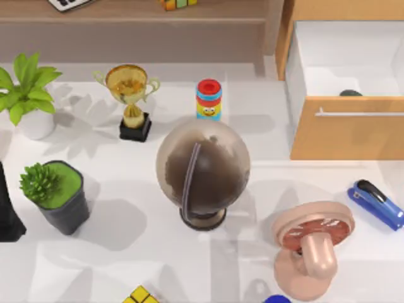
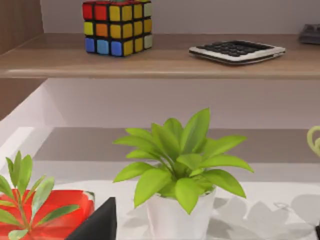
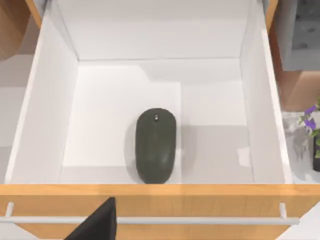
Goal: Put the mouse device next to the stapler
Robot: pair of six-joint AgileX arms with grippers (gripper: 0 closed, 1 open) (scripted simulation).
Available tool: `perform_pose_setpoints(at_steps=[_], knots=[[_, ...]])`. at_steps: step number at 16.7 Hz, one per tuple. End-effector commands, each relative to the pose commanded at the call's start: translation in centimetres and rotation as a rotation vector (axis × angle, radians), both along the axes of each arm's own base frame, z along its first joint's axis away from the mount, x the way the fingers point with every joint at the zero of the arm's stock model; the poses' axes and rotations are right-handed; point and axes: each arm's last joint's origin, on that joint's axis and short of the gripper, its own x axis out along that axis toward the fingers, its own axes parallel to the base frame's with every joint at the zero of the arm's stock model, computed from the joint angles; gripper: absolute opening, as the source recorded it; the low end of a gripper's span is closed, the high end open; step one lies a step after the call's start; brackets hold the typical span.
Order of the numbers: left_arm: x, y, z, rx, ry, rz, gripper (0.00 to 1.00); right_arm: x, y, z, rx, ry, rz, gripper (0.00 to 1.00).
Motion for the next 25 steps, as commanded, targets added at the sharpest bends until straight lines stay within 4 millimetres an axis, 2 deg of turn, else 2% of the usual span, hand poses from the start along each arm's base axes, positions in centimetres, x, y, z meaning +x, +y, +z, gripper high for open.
perform_pose_setpoints(at_steps=[3,6,8,11,14,17,19,25], knots=[[0.0,0.0,0.0,0.0,0.0,0.0,1.0,3.3,0.7,1.8,0.014,0.049,0.002,1.0],[0.0,0.0,0.0,0.0,0.0,0.0,1.0,8.2,1.5,1.7,0.019,0.154,0.004,1.0],[0.0,0.0,0.0,0.0,0.0,0.0,1.0,12.2,2.3,0.0,0.017,0.256,0.006,1.0],[0.0,0.0,0.0,0.0,0.0,0.0,1.0,17.6,3.8,-3.9,0.005,0.423,0.015,1.0],[0.0,0.0,0.0,0.0,0.0,0.0,1.0,21.1,5.2,-8.9,-0.017,0.597,0.02,1.0],[0.0,0.0,0.0,0.0,0.0,0.0,1.0,22.8,5.6,-12.8,-0.033,0.734,0.001,1.0],[0.0,0.0,0.0,0.0,0.0,0.0,1.0,23.4,5.5,-14.2,-0.035,0.786,-0.016,1.0],[0.0,0.0,0.0,0.0,0.0,0.0,1.0,23.6,5.4,-14.7,-0.035,0.803,-0.025,1.0]])
